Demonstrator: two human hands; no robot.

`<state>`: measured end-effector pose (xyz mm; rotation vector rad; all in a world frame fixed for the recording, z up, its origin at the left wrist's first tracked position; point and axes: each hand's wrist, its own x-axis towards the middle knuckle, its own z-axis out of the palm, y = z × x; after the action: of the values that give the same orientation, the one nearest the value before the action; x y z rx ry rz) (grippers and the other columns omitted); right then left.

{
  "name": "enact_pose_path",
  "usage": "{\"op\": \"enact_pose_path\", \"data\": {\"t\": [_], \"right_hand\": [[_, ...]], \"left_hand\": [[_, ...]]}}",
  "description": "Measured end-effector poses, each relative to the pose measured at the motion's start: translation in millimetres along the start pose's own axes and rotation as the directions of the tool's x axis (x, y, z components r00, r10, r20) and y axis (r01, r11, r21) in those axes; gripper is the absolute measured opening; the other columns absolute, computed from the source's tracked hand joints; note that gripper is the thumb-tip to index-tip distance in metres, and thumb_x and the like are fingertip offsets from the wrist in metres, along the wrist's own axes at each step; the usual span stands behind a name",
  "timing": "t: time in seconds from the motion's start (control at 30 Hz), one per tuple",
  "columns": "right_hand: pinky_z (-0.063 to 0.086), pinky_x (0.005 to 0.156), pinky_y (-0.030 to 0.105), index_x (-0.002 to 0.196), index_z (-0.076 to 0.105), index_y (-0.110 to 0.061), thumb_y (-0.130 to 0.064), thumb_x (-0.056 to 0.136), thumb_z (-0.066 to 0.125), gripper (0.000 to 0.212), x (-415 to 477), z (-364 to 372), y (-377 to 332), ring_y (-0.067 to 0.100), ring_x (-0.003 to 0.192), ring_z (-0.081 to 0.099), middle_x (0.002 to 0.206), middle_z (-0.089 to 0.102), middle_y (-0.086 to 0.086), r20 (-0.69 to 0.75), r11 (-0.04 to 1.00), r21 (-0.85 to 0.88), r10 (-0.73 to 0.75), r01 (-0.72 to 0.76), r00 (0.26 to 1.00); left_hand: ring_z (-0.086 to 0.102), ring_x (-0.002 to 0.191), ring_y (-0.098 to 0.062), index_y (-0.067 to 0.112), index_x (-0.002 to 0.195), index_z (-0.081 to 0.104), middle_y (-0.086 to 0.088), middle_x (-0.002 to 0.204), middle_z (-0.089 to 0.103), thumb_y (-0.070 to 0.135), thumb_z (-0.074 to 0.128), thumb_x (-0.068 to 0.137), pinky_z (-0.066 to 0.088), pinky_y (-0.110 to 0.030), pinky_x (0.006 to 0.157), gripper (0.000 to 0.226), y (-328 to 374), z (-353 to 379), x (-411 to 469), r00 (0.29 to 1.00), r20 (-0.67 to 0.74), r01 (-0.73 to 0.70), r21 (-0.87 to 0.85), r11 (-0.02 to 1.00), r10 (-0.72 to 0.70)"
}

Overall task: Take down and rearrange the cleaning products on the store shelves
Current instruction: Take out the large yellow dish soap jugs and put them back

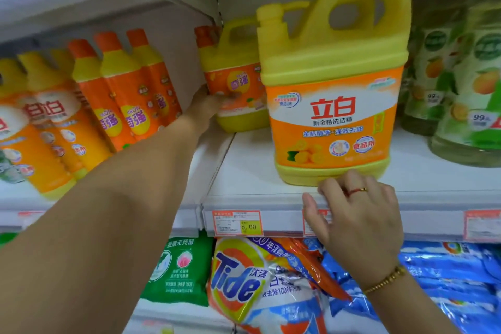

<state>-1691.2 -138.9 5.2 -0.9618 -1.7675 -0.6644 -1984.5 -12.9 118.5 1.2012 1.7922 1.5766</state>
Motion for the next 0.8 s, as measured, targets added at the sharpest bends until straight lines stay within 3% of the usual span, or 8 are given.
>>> {"op": "enact_pose_path", "data": {"t": [0.1,0.27,0.37,0.53,0.67,0.73,0.8], "right_hand": [[0.029,0.063,0.035,0.071,0.059,-0.013,-0.042,0.090,0.047,0.036,-0.1,-1.3,0.1,0.025,0.064,0.047,0.069,0.050,0.007,0.009,1.000,-0.004,0.002,-0.002,1.000],[0.030,0.064,0.035,0.072,0.060,-0.013,-0.041,0.089,0.049,0.034,1.7,-5.7,0.1,0.026,0.066,0.049,0.070,0.052,0.006,0.022,0.998,0.060,0.033,-0.034,0.999],[0.032,0.065,0.036,0.073,0.060,-0.013,-0.041,0.088,0.049,0.033,2.2,-9.6,0.6,0.026,0.068,0.051,0.071,0.052,0.005,0.076,0.988,0.133,0.066,-0.076,0.995],[0.036,0.067,0.033,0.081,0.064,-0.018,-0.044,0.086,0.046,0.032,7.7,-22.6,1.9,0.023,0.074,0.054,0.077,0.058,0.000,0.247,0.945,0.273,0.112,-0.180,0.962],[0.033,0.074,0.023,0.096,0.063,-0.018,-0.037,0.084,0.057,0.023,14.9,-41.3,-6.6,0.020,0.090,0.055,0.094,0.061,0.000,0.329,0.768,0.522,0.220,-0.371,0.918],[0.036,0.079,0.021,0.108,0.059,-0.017,-0.026,0.086,0.065,0.025,20.3,-54.0,-18.6,0.014,0.099,0.053,0.105,0.059,-0.001,0.349,0.678,0.628,0.194,-0.382,0.917],[0.042,0.087,0.024,0.122,0.052,-0.017,-0.020,0.083,0.069,0.043,29.8,-65.2,-31.0,0.008,0.107,0.052,0.117,0.056,-0.004,0.386,0.555,0.724,0.167,-0.410,0.907]], "left_hand": [[0.063,0.085,-0.010,0.024,0.100,0.053,0.006,0.096,0.064,0.005,0.076,0.077,0.050,-0.015,0.056,0.038,3.8,2.3,-13.4,1.000,0.009,-0.009,0.000,1.000,0.009],[0.063,0.097,-0.022,0.015,0.111,0.059,-0.003,0.107,0.065,0.021,0.081,0.073,0.052,-0.035,0.087,0.045,15.1,1.3,-52.6,0.994,-0.093,-0.037,0.123,0.992,0.048],[0.062,0.097,-0.023,0.009,0.119,0.059,-0.006,0.107,0.065,0.018,0.080,0.075,0.048,-0.030,0.082,0.049,20.6,-7.4,-93.6,0.971,-0.208,-0.083,0.160,0.984,0.115],[0.066,0.089,-0.019,0.015,0.106,0.058,0.000,0.098,0.068,0.011,0.088,0.063,0.055,-0.036,0.082,0.052,21.6,-34.5,-172.3,0.949,-0.261,-0.173,0.036,0.984,0.177],[0.054,0.074,0.007,0.027,0.101,0.051,0.012,0.090,0.058,0.007,0.085,0.068,0.050,-0.017,0.070,0.051,26.9,-60.0,-231.0,0.915,-0.243,-0.301,0.122,0.946,0.323],[0.055,0.082,0.007,0.036,0.100,0.050,0.011,0.098,0.060,0.010,0.086,0.066,0.049,-0.016,0.074,0.056,33.3,-72.2,-256.3,0.884,-0.225,-0.359,0.234,0.904,0.410],[0.058,0.097,0.002,0.034,0.110,0.054,0.008,0.109,0.062,0.013,0.086,0.066,0.051,-0.024,0.082,0.059,42.9,-83.1,-280.9,0.848,-0.199,-0.413,0.334,0.847,0.491]]}}
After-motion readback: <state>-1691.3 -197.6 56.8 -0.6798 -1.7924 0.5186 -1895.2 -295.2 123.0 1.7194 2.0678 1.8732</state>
